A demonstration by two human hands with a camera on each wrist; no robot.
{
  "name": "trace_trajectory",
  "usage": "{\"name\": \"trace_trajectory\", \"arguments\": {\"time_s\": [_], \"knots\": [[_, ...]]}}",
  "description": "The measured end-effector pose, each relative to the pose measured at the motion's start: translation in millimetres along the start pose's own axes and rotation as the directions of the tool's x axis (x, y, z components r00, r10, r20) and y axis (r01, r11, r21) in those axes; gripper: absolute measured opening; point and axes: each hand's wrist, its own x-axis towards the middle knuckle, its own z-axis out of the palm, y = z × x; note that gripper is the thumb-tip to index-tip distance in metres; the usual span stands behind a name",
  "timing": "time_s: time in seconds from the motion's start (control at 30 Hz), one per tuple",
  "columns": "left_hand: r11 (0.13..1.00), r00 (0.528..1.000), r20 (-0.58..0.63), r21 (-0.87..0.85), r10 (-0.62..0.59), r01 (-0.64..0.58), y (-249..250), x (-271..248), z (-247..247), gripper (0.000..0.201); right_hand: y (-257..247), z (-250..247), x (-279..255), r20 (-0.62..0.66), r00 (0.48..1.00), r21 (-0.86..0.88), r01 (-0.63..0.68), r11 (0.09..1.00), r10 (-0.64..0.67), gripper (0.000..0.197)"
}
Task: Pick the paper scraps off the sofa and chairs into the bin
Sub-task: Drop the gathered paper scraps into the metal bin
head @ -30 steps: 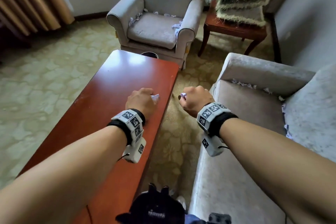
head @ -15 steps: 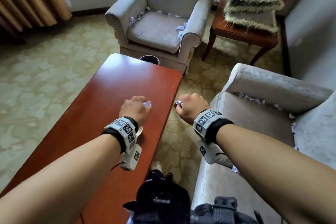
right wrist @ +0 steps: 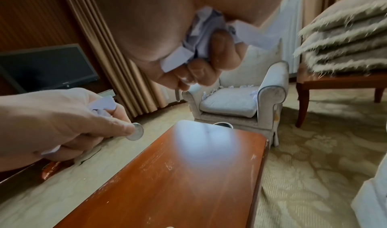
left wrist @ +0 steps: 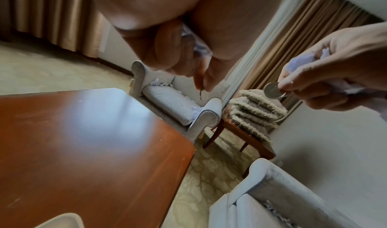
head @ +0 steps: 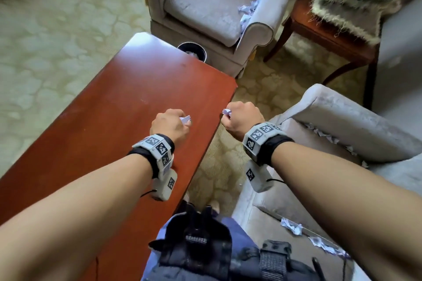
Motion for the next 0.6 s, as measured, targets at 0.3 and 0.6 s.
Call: {"name": "trace_trajectory", "arguments": {"time_s": [0.3, 0.6], "knots": [[0.931, 0.935, -0.007, -0.094, -0.354, 0.351, -98.0, 6.7, 37.4, 0.019, -40.8, 116.8, 61.9, 0.263, 0.953, 0.016, 0.153, 0.988, -0.151, 0.024], [0.833, 0.852, -0.026, -0.228, -0.523, 0.505, -163.9, 44.4, 129.1, 0.017, -35.1, 239.7, 117.8, 0.358, 0.9, 0.058, 0.245, 0.968, -0.25, 0.024]]}}
